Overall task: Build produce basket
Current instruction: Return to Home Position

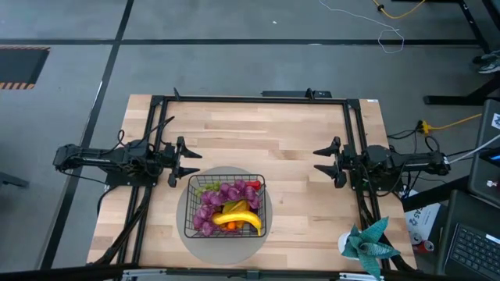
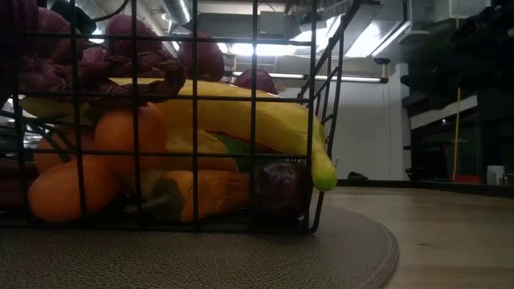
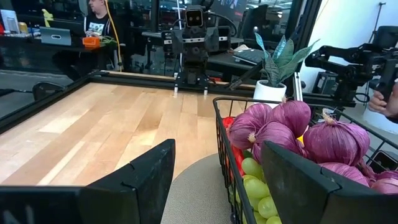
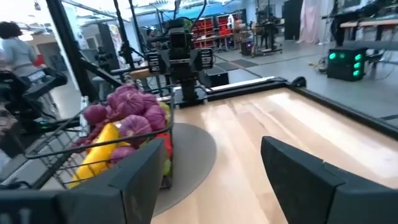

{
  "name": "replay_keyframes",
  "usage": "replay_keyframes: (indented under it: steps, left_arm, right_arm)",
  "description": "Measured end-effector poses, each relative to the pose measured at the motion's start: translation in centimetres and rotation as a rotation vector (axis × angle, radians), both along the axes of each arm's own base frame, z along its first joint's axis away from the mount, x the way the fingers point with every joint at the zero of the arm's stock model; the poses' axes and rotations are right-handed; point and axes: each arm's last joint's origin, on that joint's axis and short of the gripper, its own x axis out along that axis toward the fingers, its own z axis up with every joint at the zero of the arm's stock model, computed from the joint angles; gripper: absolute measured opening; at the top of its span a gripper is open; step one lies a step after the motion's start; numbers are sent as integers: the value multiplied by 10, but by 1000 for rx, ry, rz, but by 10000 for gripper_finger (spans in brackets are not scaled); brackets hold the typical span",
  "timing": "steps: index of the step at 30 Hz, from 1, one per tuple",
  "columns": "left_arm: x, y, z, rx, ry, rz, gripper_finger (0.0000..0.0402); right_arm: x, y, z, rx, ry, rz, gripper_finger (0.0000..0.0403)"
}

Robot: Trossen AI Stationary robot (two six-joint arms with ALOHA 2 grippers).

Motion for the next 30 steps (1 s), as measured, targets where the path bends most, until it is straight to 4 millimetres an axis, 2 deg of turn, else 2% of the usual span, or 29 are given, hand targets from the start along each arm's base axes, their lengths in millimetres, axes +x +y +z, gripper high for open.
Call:
replay_keyframes:
  steps: [5, 8, 15, 21, 30]
  left_arm:
    - [0, 0, 0, 0, 0, 0, 231]
    - [0, 0, 0, 0, 0, 0, 231]
    - [0, 0, 0, 0, 0, 0, 231]
    - [0, 0, 0, 0, 0, 0, 231]
    - [0, 0, 0, 0, 0, 0, 231]
  right_arm:
    - [1, -3, -1, -8, 10, -20, 268]
    - [2, -2, -3, -5, 38, 32, 268]
    - [6, -5, -9, 76, 105, 8, 268]
    - [6, -8, -8, 85, 58, -48, 268]
    - [7, -8, -9, 40, 62, -43, 268]
